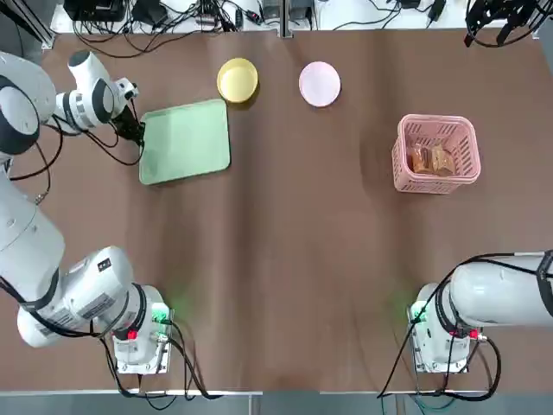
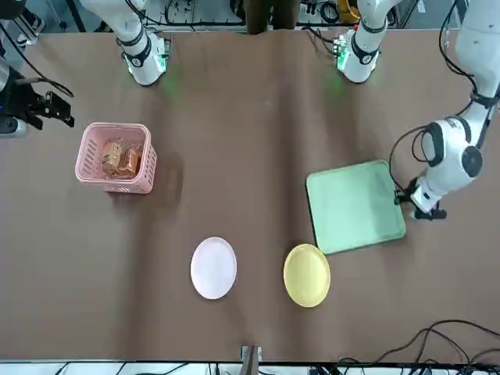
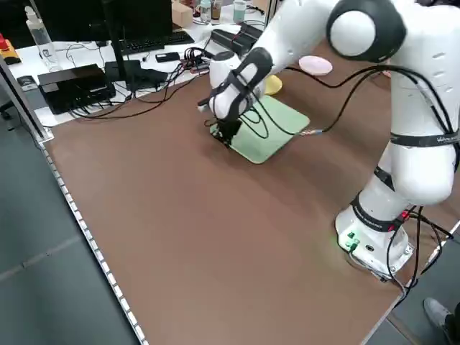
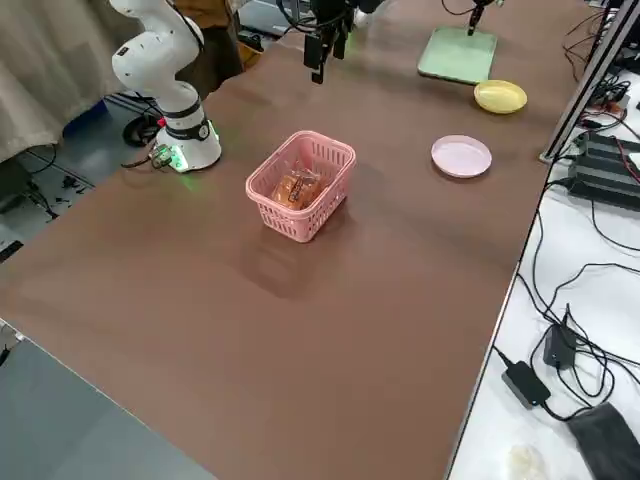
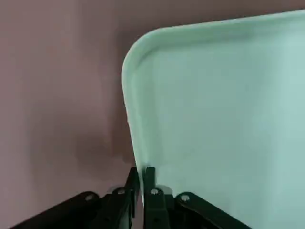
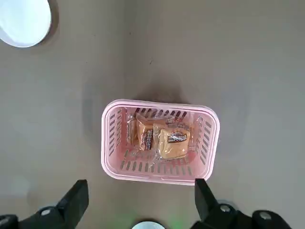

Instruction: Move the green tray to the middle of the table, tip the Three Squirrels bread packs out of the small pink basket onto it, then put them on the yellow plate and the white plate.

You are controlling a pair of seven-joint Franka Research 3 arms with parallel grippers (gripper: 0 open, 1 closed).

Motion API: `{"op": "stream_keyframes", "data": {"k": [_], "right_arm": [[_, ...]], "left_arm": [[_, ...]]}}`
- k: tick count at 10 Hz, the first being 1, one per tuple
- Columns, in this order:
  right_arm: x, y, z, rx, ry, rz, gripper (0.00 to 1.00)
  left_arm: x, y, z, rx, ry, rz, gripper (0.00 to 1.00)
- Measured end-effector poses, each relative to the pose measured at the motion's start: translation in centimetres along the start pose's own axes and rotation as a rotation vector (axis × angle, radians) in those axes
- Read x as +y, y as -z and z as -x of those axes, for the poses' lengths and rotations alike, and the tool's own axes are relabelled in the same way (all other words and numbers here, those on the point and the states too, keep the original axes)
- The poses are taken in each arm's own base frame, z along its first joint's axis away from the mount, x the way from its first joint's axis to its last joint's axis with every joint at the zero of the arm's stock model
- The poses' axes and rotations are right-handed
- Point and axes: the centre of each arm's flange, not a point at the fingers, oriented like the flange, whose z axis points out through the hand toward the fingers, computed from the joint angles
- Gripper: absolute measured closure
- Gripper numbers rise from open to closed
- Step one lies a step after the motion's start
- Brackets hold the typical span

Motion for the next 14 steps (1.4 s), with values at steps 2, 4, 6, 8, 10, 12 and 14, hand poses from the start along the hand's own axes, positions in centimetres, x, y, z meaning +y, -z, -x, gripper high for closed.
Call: {"op": "stream_keyframes", "data": {"k": [2, 4, 6, 8, 10, 12, 14], "right_arm": [[0.1, -0.1, 0.1, -0.006, -0.001, -0.001, 0.01], [0.4, -0.1, 0.1, -0.008, -0.007, -0.002, 0.01], [0.7, -0.1, 0.1, -0.009, -0.013, -0.003, 0.01], [1.0, -0.2, 0.2, -0.010, -0.019, -0.004, 0.01], [1.1, -0.6, 0.2, -0.020, -0.020, -0.005, 0.01], [1.0, -1.1, 0.2, -0.031, -0.009, -0.005, 0.02], [0.2, -2.6, 0.0, -0.022, 0.010, -0.002, 0.03]], "left_arm": [[2.8, 0.0, 3.0, -0.035, -0.059, -0.005, 0.92], [8.3, -0.1, 3.8, -0.050, -0.152, 0.010, 0.93], [15.3, 0.0, 4.0, -0.050, -0.215, 0.033, 0.94], [23.1, -0.1, 4.7, -0.057, -0.180, 0.066, 0.94], [32.5, 0.0, 5.3, -0.057, -0.133, 0.096, 0.94], [38.7, -0.2, 5.6, -0.062, -0.111, 0.132, 0.94], [39.4, -0.8, 5.0, -0.075, -0.098, 0.152, 0.94]]}}
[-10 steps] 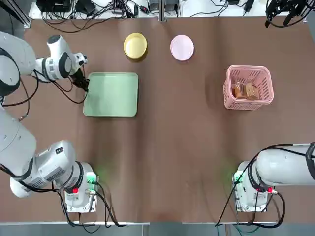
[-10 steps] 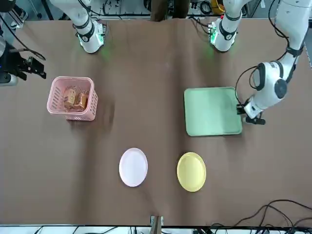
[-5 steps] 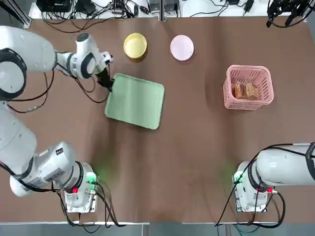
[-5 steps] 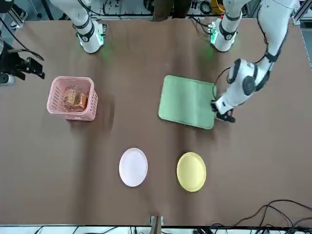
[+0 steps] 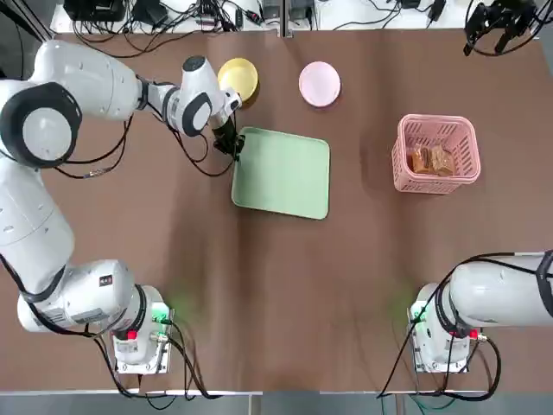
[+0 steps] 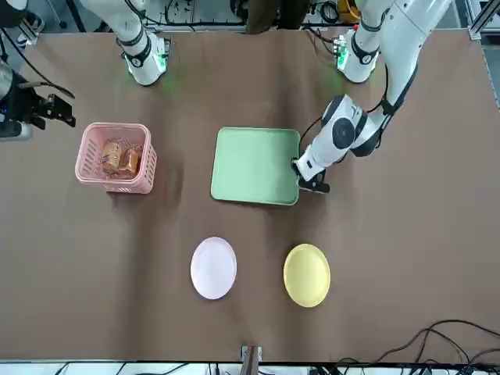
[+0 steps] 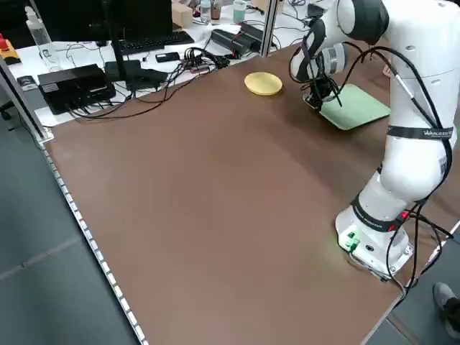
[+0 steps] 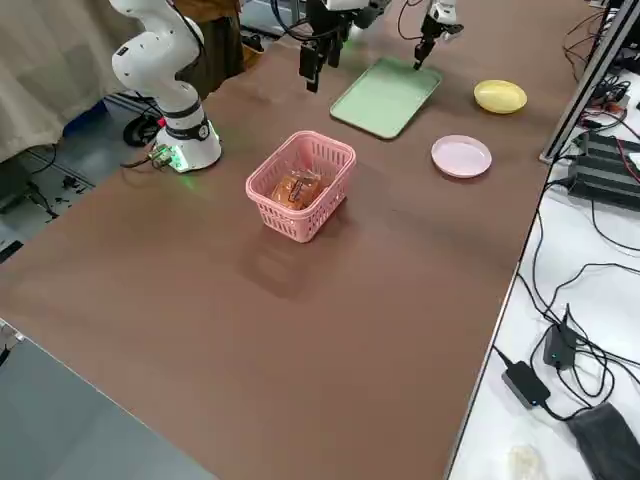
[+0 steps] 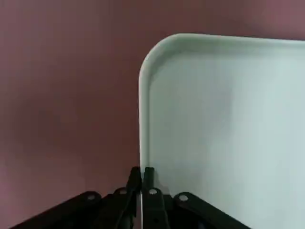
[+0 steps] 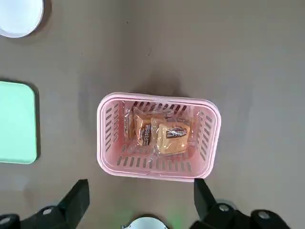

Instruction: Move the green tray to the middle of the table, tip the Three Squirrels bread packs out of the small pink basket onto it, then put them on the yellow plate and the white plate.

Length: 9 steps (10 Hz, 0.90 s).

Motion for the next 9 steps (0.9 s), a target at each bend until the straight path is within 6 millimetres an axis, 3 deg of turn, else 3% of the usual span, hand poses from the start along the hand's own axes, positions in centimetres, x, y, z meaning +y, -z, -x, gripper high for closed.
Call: {"op": "stream_keyframes", "data": {"k": [1, 2, 4, 5, 6, 8, 9], "right_arm": [[-0.9, -1.5, -0.1, 0.005, 0.016, 0.003, 0.04], [-2.0, -3.5, 0.1, 0.010, 0.038, 0.005, 0.04], [-4.7, -8.0, 0.4, 0.035, 0.089, 0.014, 0.04], [-5.4, -10.3, 0.5, 0.043, 0.103, 0.016, 0.04], [-5.9, -12.6, 0.7, 0.046, 0.110, 0.018, 0.04], [-8.2, -16.5, 1.6, 0.048, 0.079, 0.021, 0.04], [-10.4, -18.5, 2.4, 0.046, 0.051, 0.024, 0.04]], "left_arm": [[-0.5, -0.2, -0.2, -0.004, 0.009, 0.002, 0.95], [-0.8, -0.1, -0.4, -0.001, 0.015, 0.003, 0.85], [-1.5, 1.3, -1.8, 0.031, 0.033, 0.012, 0.54], [-2.1, 3.0, -2.9, 0.057, 0.046, 0.010, 0.41], [-3.1, 5.6, -4.3, 0.068, 0.061, -0.010, 0.25], [-4.9, 13.3, -7.2, 0.041, 0.073, -0.074, 0.00], [-6.0, 17.2, -8.4, 0.036, 0.072, -0.093, 0.00]]}}
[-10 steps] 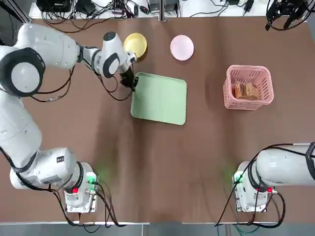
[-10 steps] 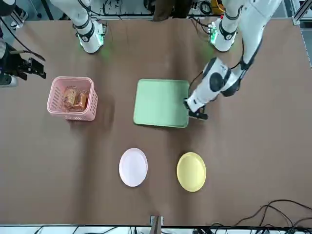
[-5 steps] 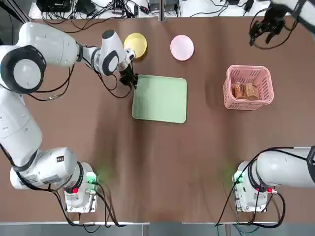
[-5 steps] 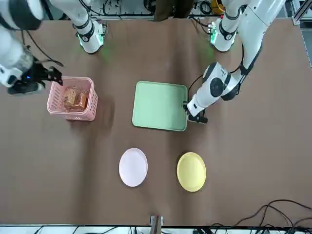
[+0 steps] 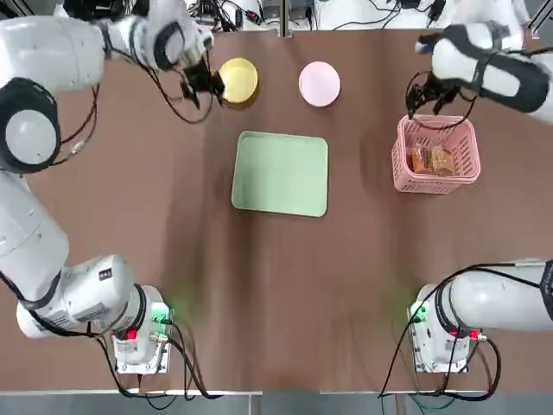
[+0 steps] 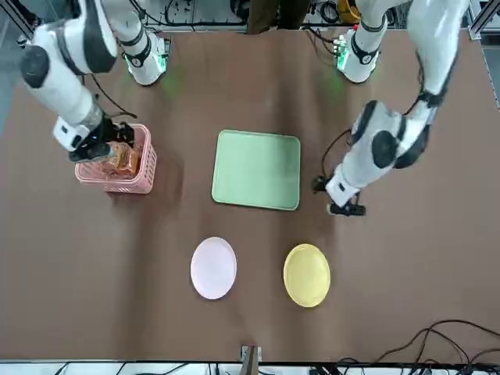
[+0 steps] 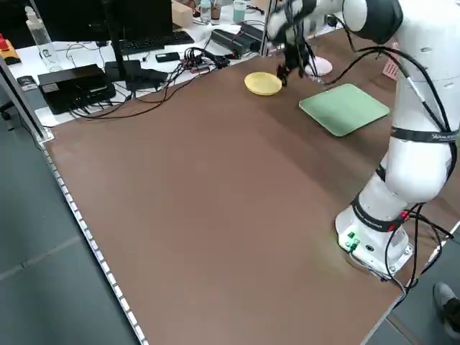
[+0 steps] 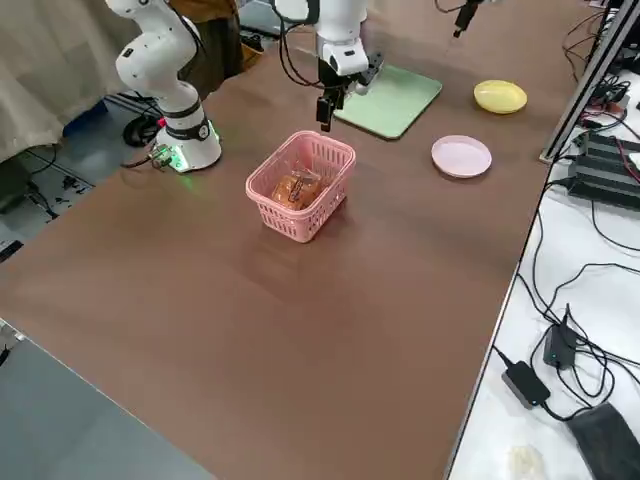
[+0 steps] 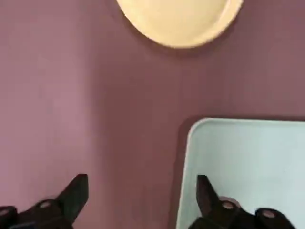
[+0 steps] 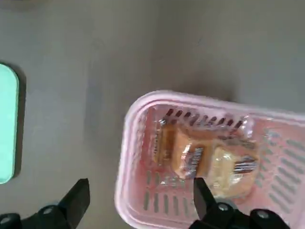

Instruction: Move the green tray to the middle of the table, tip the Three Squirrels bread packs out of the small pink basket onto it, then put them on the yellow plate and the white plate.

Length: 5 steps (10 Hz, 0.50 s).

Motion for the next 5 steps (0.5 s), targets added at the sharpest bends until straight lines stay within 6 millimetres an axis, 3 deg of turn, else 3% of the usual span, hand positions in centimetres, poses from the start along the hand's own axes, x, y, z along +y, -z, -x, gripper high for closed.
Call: {"op": "stream_keyframes", "data": {"k": [2, 5], "right_arm": [[-3.5, -3.2, 1.5, 0.017, -0.043, 0.005, 0.04], [-3.3, -6.3, 2.3, 0.047, -0.066, -0.001, 0.04]], "left_arm": [[-3.5, 6.6, -2.4, 0.016, 0.005, -0.007, 0.00], [-9.8, 13.7, -4.5, 0.080, 0.035, 0.005, 0.00]]}}
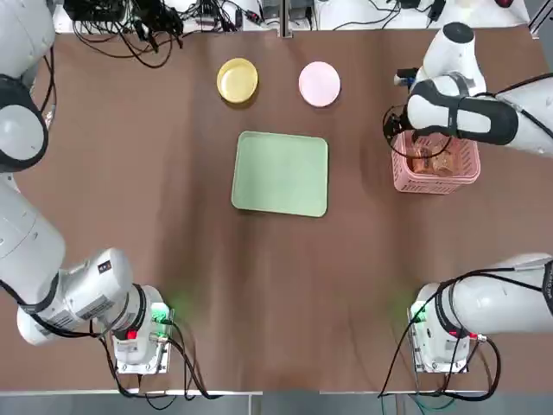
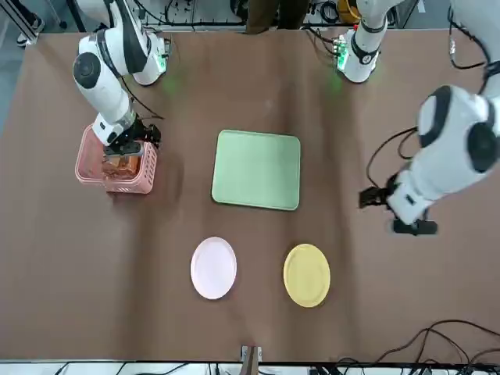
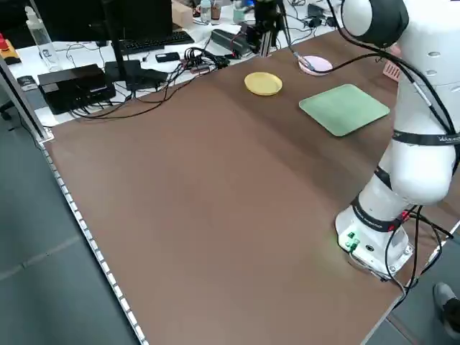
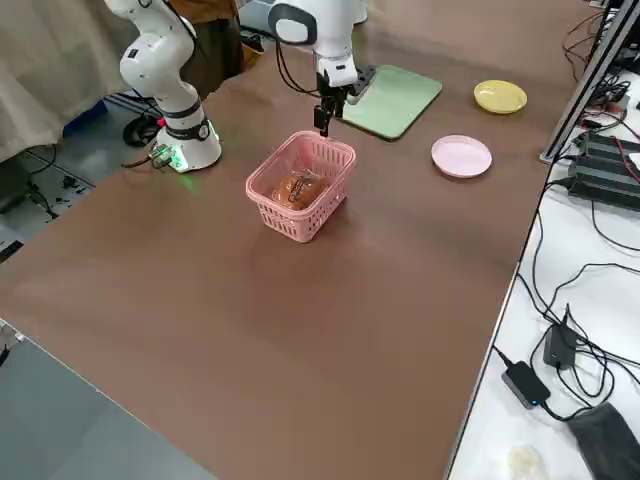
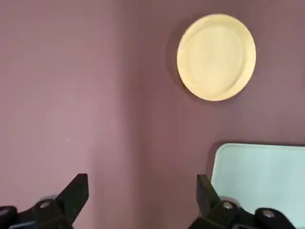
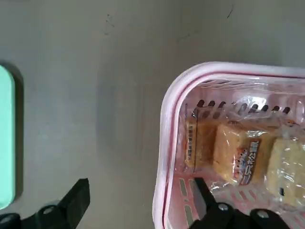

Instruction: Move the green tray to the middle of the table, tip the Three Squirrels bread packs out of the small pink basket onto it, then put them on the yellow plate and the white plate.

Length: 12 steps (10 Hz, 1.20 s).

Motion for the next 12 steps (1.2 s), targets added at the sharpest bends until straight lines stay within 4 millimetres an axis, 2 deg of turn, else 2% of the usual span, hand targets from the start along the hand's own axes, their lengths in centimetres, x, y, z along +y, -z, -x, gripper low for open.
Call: {"op": "stream_keyframes", "data": {"k": [2, 3, 7, 10, 11, 12], "right_arm": [[0.3, -1.6, 0.1, -0.022, -0.006, 0.005, 0.04], [0.3, -2.4, 0.0, -0.034, -0.008, 0.008, 0.06], [0.5, -6.3, -0.5, -0.055, -0.016, 0.014, 0.09], [0.9, -7.3, -0.5, -0.074, -0.028, 0.018, 0.17], [1.1, -7.5, -0.5, -0.078, -0.031, 0.019, 0.22], [1.1, -7.6, -0.5, -0.081, -0.032, 0.020, 0.33]], "left_arm": [[-2.6, 3.3, -0.7, 0.026, 0.028, -0.026, 0.00], [-2.9, 4.7, -0.9, 0.038, 0.031, -0.038, 0.00], [-2.9, 6.8, -1.4, 0.086, 0.103, -0.098, 0.00], [-3.9, 13.5, 1.2, 0.169, 0.138, -0.071, 0.00], [-3.9, 14.8, 2.4, 0.176, 0.119, -0.071, 0.00], [-3.7, 15.3, 3.4, 0.175, 0.109, -0.072, 0.00]]}}
